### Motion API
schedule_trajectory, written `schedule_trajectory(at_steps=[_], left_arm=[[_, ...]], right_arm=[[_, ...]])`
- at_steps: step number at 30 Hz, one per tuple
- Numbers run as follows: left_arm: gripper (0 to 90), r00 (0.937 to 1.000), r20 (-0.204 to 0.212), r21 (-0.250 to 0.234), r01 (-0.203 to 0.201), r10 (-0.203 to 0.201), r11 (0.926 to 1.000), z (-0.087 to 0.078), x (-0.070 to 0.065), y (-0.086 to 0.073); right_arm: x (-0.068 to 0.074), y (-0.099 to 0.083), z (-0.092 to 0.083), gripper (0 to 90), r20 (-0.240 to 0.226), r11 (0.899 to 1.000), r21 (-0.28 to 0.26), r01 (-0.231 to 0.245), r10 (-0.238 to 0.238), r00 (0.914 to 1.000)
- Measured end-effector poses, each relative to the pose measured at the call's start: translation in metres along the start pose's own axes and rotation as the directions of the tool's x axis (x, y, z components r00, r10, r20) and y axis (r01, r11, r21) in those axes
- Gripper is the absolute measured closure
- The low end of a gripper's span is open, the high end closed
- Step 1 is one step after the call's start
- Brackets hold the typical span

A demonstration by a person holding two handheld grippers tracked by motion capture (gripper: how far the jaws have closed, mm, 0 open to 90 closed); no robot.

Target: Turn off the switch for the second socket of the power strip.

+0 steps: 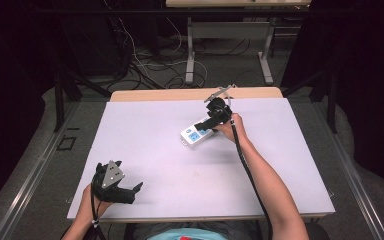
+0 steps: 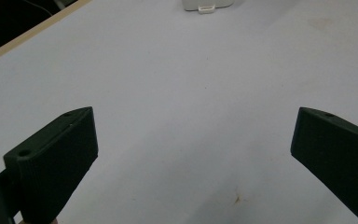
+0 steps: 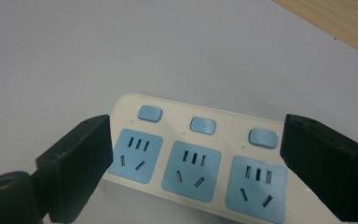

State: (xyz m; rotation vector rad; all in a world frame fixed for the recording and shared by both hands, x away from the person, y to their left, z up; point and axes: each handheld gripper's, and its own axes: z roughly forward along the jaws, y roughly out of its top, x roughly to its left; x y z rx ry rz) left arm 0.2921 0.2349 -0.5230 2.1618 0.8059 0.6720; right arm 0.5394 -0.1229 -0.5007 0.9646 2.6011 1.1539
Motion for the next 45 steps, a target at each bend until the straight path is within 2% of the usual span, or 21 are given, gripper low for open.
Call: schedule_trajectory(at_steps=[5, 12, 15, 16, 18, 19, 20, 22, 23, 24, 26, 32, 34, 35, 36, 38, 39, 40, 41, 44, 45], left_arm=[[0.4, 1.0, -0.001, 0.002, 0.001, -0.001, 1.0, 0.0, 0.0, 0.0], [0.4, 1.0, -0.001, 0.0, 0.003, -0.003, 1.0, 0.0, 0.0, 0.0], [0.4, 1.0, 0.001, 0.002, 0.003, -0.003, 1.0, 0.001, 0.0, 0.0], [0.5, 1.0, 0.0, 0.003, 0.003, -0.003, 1.0, 0.001, 0.0, 0.0], [0.5, 1.0, 0.001, 0.007, 0.001, -0.001, 1.0, 0.001, 0.0, 0.0], [0.5, 1.0, 0.0, 0.006, 0.002, -0.002, 1.0, 0.001, -0.001, 0.0], [0.5, 1.0, 0.0, 0.006, 0.0, 0.0, 1.0, 0.001, 0.0, 0.0], [0.5, 1.0, -0.002, 0.005, 0.0, 0.0, 1.0, 0.001, 0.0, 0.0], [0.5, 1.0, -0.003, 0.006, 0.0, 0.0, 1.0, 0.001, 0.0, 0.0], [0.5, 1.0, -0.004, 0.005, 0.001, 0.0, 1.0, 0.001, 0.0, 0.0], [0.5, 1.0, -0.003, 0.005, 0.0, 0.0, 1.0, 0.001, 0.0, 0.0], [0.5, 1.0, -0.002, 0.004, 0.002, -0.002, 1.0, 0.001, 0.0, 0.0], [0.5, 1.0, -0.003, 0.002, 0.001, -0.001, 1.0, 0.001, 0.0, 0.0], [0.5, 1.0, -0.003, 0.001, 0.001, -0.001, 1.0, 0.001, 0.0, 0.0], [0.5, 1.0, -0.004, 0.001, 0.001, -0.001, 1.0, 0.001, 0.0, 0.0], [0.5, 1.0, -0.002, 0.001, -0.001, 0.001, 1.0, 0.001, 0.0, 0.0], [0.5, 1.0, -0.002, 0.001, -0.001, 0.001, 1.0, 0.001, 0.0, 0.0], [0.5, 1.0, -0.002, 0.001, -0.001, 0.001, 1.0, 0.001, 0.0, 0.0], [0.5, 1.0, -0.002, 0.001, 0.002, -0.002, 1.0, 0.001, 0.0, 0.0], [0.5, 1.0, -0.001, 0.003, 0.002, -0.002, 1.0, 0.001, 0.0, 0.0], [0.5, 1.0, -0.001, 0.003, 0.001, -0.001, 1.0, 0.001, 0.0, 0.0]], right_arm=[[-0.002, 0.003, 0.003, 22.8, 0.009, 1.0, 0.005, -0.006, 0.006, 0.9999], [-0.002, 0.001, 0.011, 50.8, 0.051, 0.999, 0.011, -0.041, 0.04, 0.9979], [-0.006, 0.0, 0.013, 62.6, 0.052, 1.0, 0.002, -0.005, 0.005, 0.9986], [-0.005, 0.001, 0.013, 71.3, 0.061, 0.999, 0.016, -0.04, 0.039, 0.9974], [-0.005, 0.0, 0.016, 75.9, 0.062, 0.999, -0.015, -0.042, 0.043, 0.9972], [-0.005, 0.0, 0.016, 80.1, 0.07, 0.999, -0.016, -0.042, 0.043, 0.9967], [-0.005, 0.001, 0.014, 83.8, 0.072, 0.999, 0.035, -0.037, 0.034, 0.9968], [-0.005, 0.001, 0.016, 90.0, 0.076, 0.999, 0.009, -0.034, 0.033, 0.9965], [-0.004, 0.001, 0.018, 90.0, 0.073, 0.999, -0.009, -0.042, 0.042, 0.9964], [-0.003, 0.002, 0.018, 90.0, 0.082, 0.999, 0.012, -0.053, 0.052, 0.9953], [-0.004, 0.004, 0.021, 90.0, 0.083, 0.999, 0.021, -0.029, 0.028, 0.9962], [0.002, 0.006, 0.032, 90.0, 0.087, 1.0, -0.007, -0.027, 0.027, 0.9958], [0.003, 0.009, 0.031, 90.0, 0.089, 0.997, 0.074, -0.018, 0.011, 0.9959], [0.003, 0.007, 0.037, 90.0, 0.086, 1.0, 0.007, -0.014, 0.014, 0.9962], [0.004, 0.007, 0.039, 90.0, 0.093, 1.0, 0.007, -0.005, 0.004, 0.9956], [0.004, 0.009, 0.037, 90.0, 0.09, 0.997, 0.081, -0.009, 0.001, 0.9959], [0.004, 0.009, 0.038, 90.0, 0.096, 0.997, 0.081, 0.008, -0.016, 0.9953], [0.005, 0.008, 0.04, 90.0, 0.097, 0.997, 0.071, -0.012, 0.005, 0.9953], [0.003, 0.008, 0.043, 90.0, 0.098, 0.998, 0.051, 0.032, -0.037, 0.9945], [0.005, 0.011, 0.038, 90.0, 0.104, 0.99, 0.139, 0.013, -0.028, 0.9942], [0.006, 0.01, 0.04, 90.0, 0.11, 0.993, 0.115, 0.001, -0.014, 0.9938]])
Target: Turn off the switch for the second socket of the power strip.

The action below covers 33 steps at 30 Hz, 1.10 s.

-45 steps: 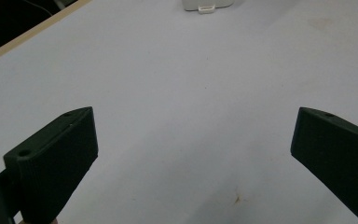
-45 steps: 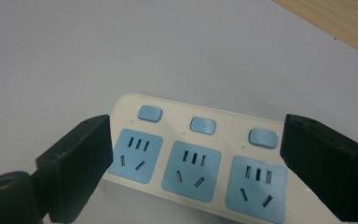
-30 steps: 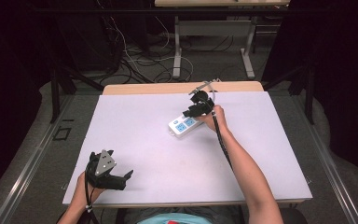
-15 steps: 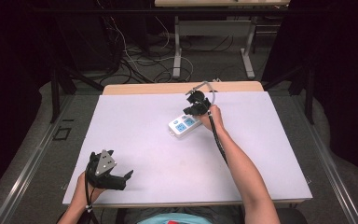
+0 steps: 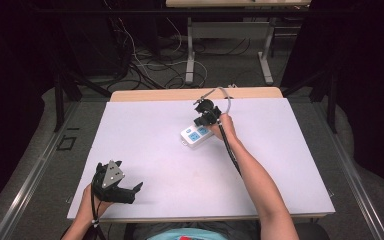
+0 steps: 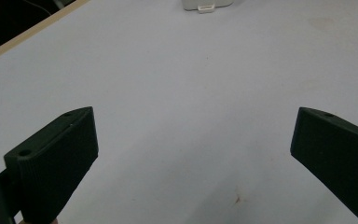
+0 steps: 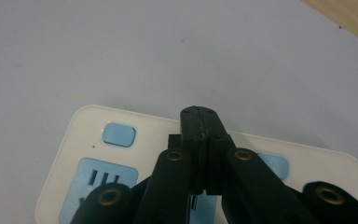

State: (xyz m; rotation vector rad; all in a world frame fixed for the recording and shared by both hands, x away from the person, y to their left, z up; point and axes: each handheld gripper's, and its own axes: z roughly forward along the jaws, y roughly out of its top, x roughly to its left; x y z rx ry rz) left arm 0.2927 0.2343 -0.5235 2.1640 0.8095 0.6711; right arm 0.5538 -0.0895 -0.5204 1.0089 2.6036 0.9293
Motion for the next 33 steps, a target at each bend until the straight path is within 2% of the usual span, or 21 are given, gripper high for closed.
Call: schedule_trajectory(at_steps=[2, 5, 6, 11, 12, 13, 14, 15, 16, 17, 18, 19, 20, 23, 25, 26, 27, 28, 30, 31, 33], left_arm=[[0.5, 1.0, 0.0, 0.0, 0.0, 0.0, 1.0, 0.0, 0.0, 0.0], [0.5, 1.0, 0.002, 0.0, 0.001, -0.001, 1.0, 0.0, 0.0, 0.0], [0.5, 1.0, 0.001, -0.001, 0.0, 0.0, 1.0, 0.0, 0.0, 0.0], [0.5, 1.0, 0.003, -0.008, 0.001, -0.001, 1.0, 0.0, -0.001, 0.0], [0.5, 1.0, 0.003, -0.006, 0.0, 0.0, 1.0, 0.0, -0.001, 0.0], [0.5, 1.0, 0.0, -0.004, -0.002, 0.002, 1.0, 0.0, -0.001, 0.001], [0.5, 1.0, 0.002, -0.007, -0.003, 0.003, 1.0, 0.0, -0.001, 0.001], [0.5, 1.0, 0.001, -0.009, -0.002, 0.002, 1.0, 0.0, -0.001, 0.001], [0.5, 1.0, 0.002, -0.008, -0.003, 0.003, 1.0, -0.001, -0.001, 0.0], [0.5, 1.0, 0.0, -0.012, 0.005, -0.005, 0.9999, 0.0, -0.002, 0.0], [0.5, 1.0, -0.001, -0.011, 0.005, -0.005, 0.9999, -0.001, -0.002, 0.0], [0.5, 1.0, -0.001, -0.007, 0.002, -0.002, 1.0, -0.001, -0.001, 0.0], [0.5, 1.0, -0.003, -0.005, 0.0, 0.0, 1.0, -0.002, 0.0, 0.0], [0.5, 1.0, 0.002, -0.008, 0.004, -0.004, 1.0, -0.001, 0.0, 0.0], [0.5, 1.0, 0.002, -0.008, 0.002, -0.002, 1.0, -0.001, -0.001, 0.0], [0.5, 1.0, 0.002, -0.008, 0.002, -0.002, 1.0, -0.001, -0.001, 0.0], [0.5, 1.0, 0.002, -0.008, 0.002, -0.002, 1.0, -0.001, 0.0, 0.0], [0.5, 1.0, -0.001, -0.007, 0.004, -0.004, 1.0, -0.001, 0.0, 0.0], [0.5, 1.0, 0.003, -0.008, 0.003, -0.003, 1.0, -0.001, 0.0, 0.0], [0.5, 1.0, 0.003, -0.008, 0.003, -0.003, 1.0, -0.001, 0.0, 0.0], [0.5, 1.0, 0.0, -0.005, 0.0, 0.0, 1.0, -0.001, 0.0, 0.0]], right_arm=[[0.0, -0.001, 0.005, 90.0, 0.005, 0.998, -0.062, 0.024, -0.024, 0.9997], [0.003, -0.001, 0.003, 90.0, 0.012, 1.0, -0.029, 0.002, -0.002, 0.9999], [0.002, 0.0, 0.004, 90.0, 0.021, 0.999, -0.043, 0.033, -0.032, 0.9993], [0.007, 0.001, 0.001, 90.0, 0.027, 1.0, 0.013, 0.023, -0.024, 0.9994], [0.005, 0.002, 0.004, 90.0, 0.012, 0.998, -0.004, 0.068, -0.068, 0.9976], [0.01, 0.001, 0.005, 90.0, 0.025, 0.999, -0.012, 0.05, -0.05, 0.9984], [0.014, 0.003, 0.004, 90.0, 0.048, 0.998, 0.013, 0.068, -0.069, 0.9965], [0.016, 0.005, 0.001, 90.0, 0.06, 0.993, 0.08, 0.091, -0.096, 0.9935], [0.016, 0.002, 0.009, 90.0, 0.063, 0.996, -0.043, 0.079, -0.076, 0.9951], [0.015, 0.004, 0.0, 90.0, 0.056, 0.994, 0.074, 0.083, -0.087, 0.9946], [0.014, -0.001, 0.011, 90.0, 0.046, 0.993, -0.1, 0.057, -0.053, 0.9975], [0.013, 0.002, 0.004, 90.0, 0.039, 0.998, 0.011, 0.06, -0.061, 0.9974], [0.012, 0.002, 0.005, 90.0, 0.043, 0.996, 0.003, 0.085, -0.085, 0.9954], [0.014, 0.002, 0.004, 90.0, 0.043, 0.999, 0.015, 0.05, -0.051, 0.9978], [0.013, 0.001, 0.005, 90.0, 0.039, 0.998, -0.009, 0.056, -0.056, 0.9977], [0.013, 0.001, 0.003, 90.0, 0.039, 0.999, 0.016, 0.047, -0.048, 0.9981], [0.011, -0.002, 0.007, 90.0, 0.04, 0.996, -0.067, 0.064, -0.061, 0.9973], [0.011, 0.0, 0.001, 90.0, 0.035, 0.998, 0.015, 0.067, -0.067, 0.9971], [0.012, -0.002, 0.003, 90.0, 0.032, 0.999, -0.027, 0.036, -0.035, 0.9988], [0.01, -0.002, 0.001, 90.0, 0.03, 0.999, -0.005, 0.054, -0.054, 0.9981], [0.011, -0.003, 0.002, 90.0, 0.034, 0.999, -0.02, 0.028, -0.027, 0.999]])
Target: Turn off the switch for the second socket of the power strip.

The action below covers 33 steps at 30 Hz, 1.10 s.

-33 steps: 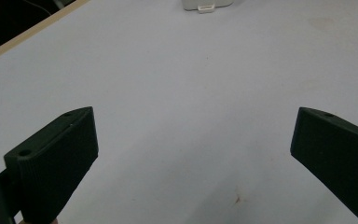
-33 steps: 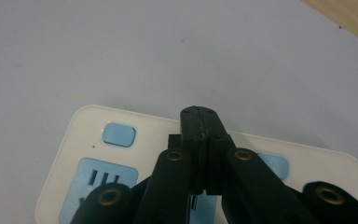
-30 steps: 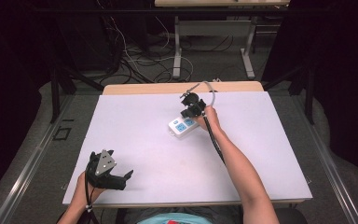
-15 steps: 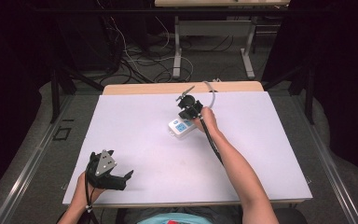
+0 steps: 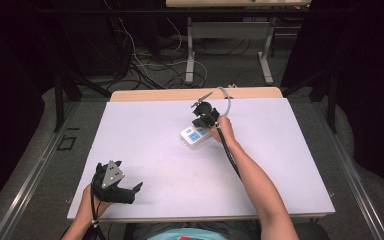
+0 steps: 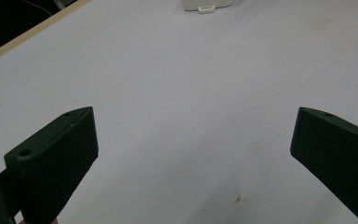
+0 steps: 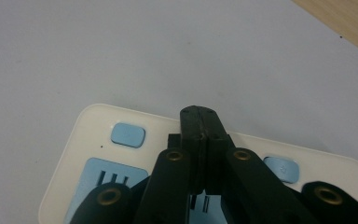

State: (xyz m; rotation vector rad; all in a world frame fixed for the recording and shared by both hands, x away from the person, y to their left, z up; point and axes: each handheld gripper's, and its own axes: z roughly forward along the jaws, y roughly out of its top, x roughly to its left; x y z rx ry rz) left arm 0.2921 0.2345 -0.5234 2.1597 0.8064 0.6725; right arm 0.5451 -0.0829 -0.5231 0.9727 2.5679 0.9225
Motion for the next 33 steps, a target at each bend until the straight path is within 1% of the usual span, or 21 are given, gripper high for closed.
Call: schedule_trajectory(at_steps=[3, 4, 6, 8, 9, 11, 12, 13, 14, 15, 16, 17, 18, 19, 20, 23, 28, 29, 30, 31, 33], left_arm=[[0.5, 1.0, -0.001, -0.003, 0.001, -0.001, 1.0, 0.0, 0.0001, 0.0], [0.5, 1.0, -0.002, 0.002, -0.001, 0.001, 1.0, -0.0003, 0.0004, -0.0001], [0.5, 1.0, -0.002, 0.003, -0.001, 0.001, 1.0, -0.0004, 0.0004, -0.0001], [0.5, 1.0, 0.002, -0.002, 0.001, -0.001, 1.0, -0.0003, 0.0, 0.0], [0.5, 1.0, 0.002, -0.002, 0.001, -0.001, 1.0, -0.0005, -0.0001, 0.0], [0.5, 1.0, 0.003, -0.002, 0.001, -0.001, 1.0, -0.0005, 0.0002, -0.0002], [0.5, 1.0, 0.002, 0.003, -0.002, 0.002, 1.0, -0.0005, 0.0006, -0.0002], [0.5, 1.0, -0.001, 0.002, -0.002, 0.002, 1.0, -0.0003, 0.0004, -0.0002], [0.5, 1.0, 0.0, 0.002, -0.004, 0.004, 1.0, -0.0001, 0.0004, -0.0001], [0.5, 1.0, 0.002, 0.002, -0.002, 0.002, 1.0, 0.0, -0.0001, 0.0], [0.5, 1.0, 0.002, 0.004, -0.002, 0.002, 1.0, 0.0, -0.0003, 0.0001], [0.5, 1.0, 0.002, 0.005, -0.002, 0.002, 1.0, -0.0001, -0.0004, 0.0002], [0.5, 1.0, 0.001, 0.005, -0.002, 0.002, 1.0, -0.0001, -0.0005, 0.0001], [0.5, 1.0, 0.001, 0.004, -0.002, 0.002, 1.0, -0.0002, -0.0004, 0.0], [0.5, 1.0, 0.0, 0.004, -0.001, 0.001, 1.0, -0.0002, -0.0003, -0.0001], [0.5, 1.0, 0.001, 0.005, -0.002, 0.002, 1.0, -0.0001, -0.0003, -0.0001], [0.5, 1.0, 0.002, 0.007, -0.003, 0.003, 1.0, 0.0002, -0.0007, 0.0002], [0.6, 1.0, 0.002, 0.006, -0.004, 0.004, 1.0, 0.0003, -0.0008, 0.0002], [0.5, 1.0, -0.001, 0.007, -0.004, 0.004, 1.0, 0.0004, -0.0009, 0.0003], [0.5, 1.0, -0.001, 0.006, -0.004, 0.004, 1.0, 0.0004, -0.001, 0.0003], [0.5, 0.9999, -0.006, 0.003, -0.013, 0.013, 0.9999, 0.0004, -0.0006, 0.0006]], right_arm=[[-0.0004, -0.0012, 0.0024, 90.0, 0.004, 0.999, -0.043, 0.0, 0.0, 1.0], [-0.0019, -0.0001, -0.0005, 90.0, -0.002, 1.0, 0.001, 0.015, -0.015, 0.9999], [-0.0016, -0.0001, -0.0003, 90.0, 0.001, 1.0, 0.0, 0.015, -0.015, 0.9999], [-0.0009, -0.0023, 0.0049, 90.0, 0.004, 0.996, -0.085, 0.007, -0.006, 1.0], [-0.0018, -0.0018, 0.0035, 90.0, 0.008, 0.998, -0.067, 0.019, -0.018, 0.9998], [-0.003, -0.0005, -0.0011, 90.0, 0.006, 1.0, 0.0, 0.01, -0.01, 0.9999], [-0.0048, -0.0006, -0.0021, 90.0, 0.008, 1.0, 0.009, 0.025, -0.025, 0.9997], [-0.0047, -0.003, 0.0029, 90.0, 0.009, 0.997, -0.074, 0.018, -0.017, 0.9998], [-0.0043, -0.0036, 0.0025, 90.0, 0.003, 0.997, -0.074, 0.01, -0.009, 0.9999], [-0.0029, -0.0028, -0.0004, 90.0, 0.008, 1.0, -0.028, -0.007, 0.007, 0.9999], [-0.0033, -0.0031, 0.002, 90.0, 0.013, 0.998, -0.063, 0.015, -0.014, 0.9998], [-0.0026, -0.003, 0.003, 90.0, 0.021, 0.997, -0.074, 0.023, -0.021, 0.9996], [-0.0022, -0.0022, 0.0018, 90.0, 0.023, 0.998, -0.049, 0.03, -0.029, 0.9993], [-0.0011, -0.0011, -0.0007, 90.0, 0.025, 1.0, -0.006, 0.022, -0.022, 0.9995], [-0.0015, -0.0007, -0.0019, 90.0, 0.024, 1.0, 0.012, 0.028, -0.028, 0.9993], [-0.0006, -0.0022, -0.0005, 90.0, 0.029, 1.0, -0.018, 0.02, -0.02, 0.9994], [0.0, -0.0023, 0.0001, 90.0, 0.037, 0.999, -0.023, 0.028, -0.027, 0.9989], [-0.0009, -0.002, 0.0002, 90.0, 0.038, 0.999, -0.019, 0.046, -0.045, 0.9983], [0.0007, -0.0023, -0.0007, 90.0, 0.037, 1.0, -0.007, 0.022, -0.022, 0.9991], [0.0007, -0.0025, -0.0004, 90.0, 0.038, 1.0, -0.011, 0.021, -0.02, 0.9991], [0.0015, -0.0018, -0.0025, 90.0, 0.053, 0.999, 0.023, 0.028, -0.029, 0.9982]])
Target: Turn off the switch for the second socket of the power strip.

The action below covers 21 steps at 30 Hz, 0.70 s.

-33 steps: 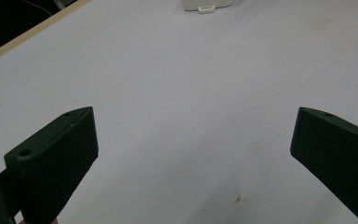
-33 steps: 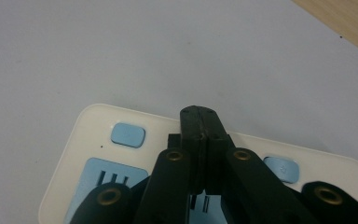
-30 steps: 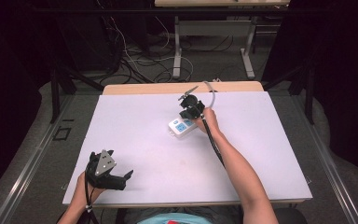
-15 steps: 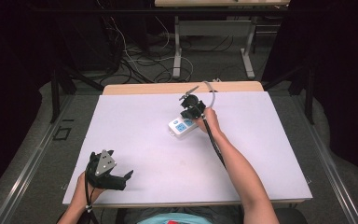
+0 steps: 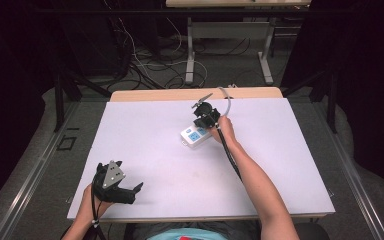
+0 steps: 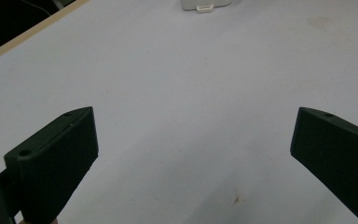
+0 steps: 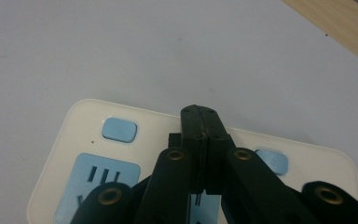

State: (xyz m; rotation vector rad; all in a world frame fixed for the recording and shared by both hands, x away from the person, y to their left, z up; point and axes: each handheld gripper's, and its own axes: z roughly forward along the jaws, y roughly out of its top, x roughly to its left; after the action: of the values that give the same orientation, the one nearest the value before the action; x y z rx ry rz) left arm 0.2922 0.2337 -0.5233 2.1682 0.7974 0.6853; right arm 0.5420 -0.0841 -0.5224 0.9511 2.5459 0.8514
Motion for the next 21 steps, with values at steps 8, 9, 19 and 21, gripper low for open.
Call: schedule_trajectory(at_steps=[8, 9, 19, 21], left_arm=[[0.5, 0.9999, 0.01, -0.006, 0.011, -0.011, 0.9999, 0.001, -0.001, 0.0], [0.6, 0.9999, 0.013, -0.004, 0.011, -0.01, 0.9999, 0.001, -0.001, 0.0], [0.6, 0.9998, 0.012, -0.002, 0.014, -0.014, 0.9999, 0.001, -0.002, 0.0], [0.6, 0.9999, 0.011, -0.001, 0.012, -0.012, 0.9999, 0.001, -0.002, 0.0]], right_arm=[[0.0, -0.004, 0.003, 90.0, -0.006, 0.998, -0.052, -0.017, 0.017, 0.9998], [0.0, -0.004, 0.003, 90.0, -0.01, 0.998, -0.056, -0.018, 0.017, 0.9998], [-0.001, -0.004, 0.003, 90.0, -0.014, 0.998, -0.056, -0.026, 0.025, 0.9996], [0.0, -0.005, 0.003, 90.0, -0.022, 0.997, -0.059, -0.054, 0.052, 0.9984]])
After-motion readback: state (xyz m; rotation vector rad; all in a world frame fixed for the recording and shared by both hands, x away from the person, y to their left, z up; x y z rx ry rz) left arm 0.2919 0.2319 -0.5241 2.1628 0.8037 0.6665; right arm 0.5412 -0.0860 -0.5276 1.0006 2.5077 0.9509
